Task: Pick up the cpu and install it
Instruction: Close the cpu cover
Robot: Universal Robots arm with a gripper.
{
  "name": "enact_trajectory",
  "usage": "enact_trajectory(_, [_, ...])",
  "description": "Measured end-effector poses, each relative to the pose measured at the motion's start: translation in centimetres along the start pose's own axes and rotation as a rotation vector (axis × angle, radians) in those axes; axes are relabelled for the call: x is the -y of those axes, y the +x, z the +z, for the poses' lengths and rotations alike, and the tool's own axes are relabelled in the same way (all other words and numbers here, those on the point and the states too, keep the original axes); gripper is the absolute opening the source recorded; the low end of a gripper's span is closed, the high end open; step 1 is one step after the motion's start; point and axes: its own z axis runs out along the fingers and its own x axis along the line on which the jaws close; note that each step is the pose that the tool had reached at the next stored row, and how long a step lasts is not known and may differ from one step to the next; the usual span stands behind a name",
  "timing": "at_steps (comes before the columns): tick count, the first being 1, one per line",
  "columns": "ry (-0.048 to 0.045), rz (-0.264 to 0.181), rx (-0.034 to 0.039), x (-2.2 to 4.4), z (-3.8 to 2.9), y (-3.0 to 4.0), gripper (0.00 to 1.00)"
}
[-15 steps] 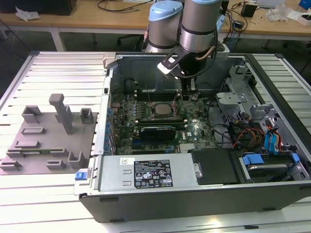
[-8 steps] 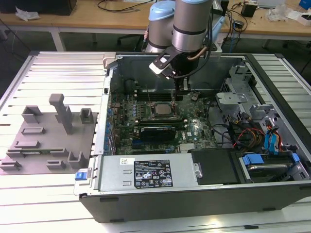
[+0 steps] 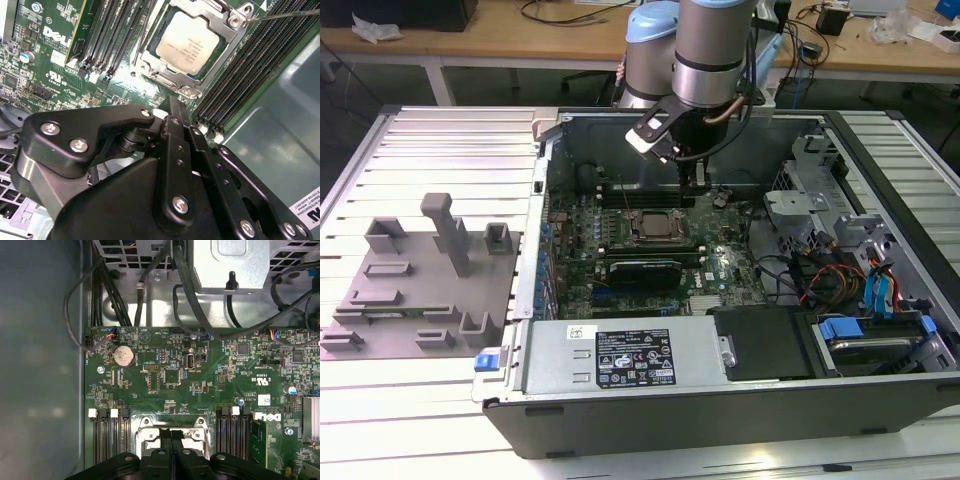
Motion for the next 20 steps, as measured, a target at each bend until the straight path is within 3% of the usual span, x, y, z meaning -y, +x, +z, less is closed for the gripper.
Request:
enact_trajectory(2, [0.0189, 0.000, 0.0000, 0.00, 0.00, -0.01, 0.11])
enact_trajectory(3, [0.0211, 0.000, 0.0000, 0.00, 0.00, -0.01, 0.11])
enact_trajectory(9, [0.0223, 0.000, -0.0003, 0.40, 0.07, -0.24, 0.11])
enact_trajectory(20, [0.0224, 0.000, -0.0003, 2.44, 0.37, -1.28, 0.11])
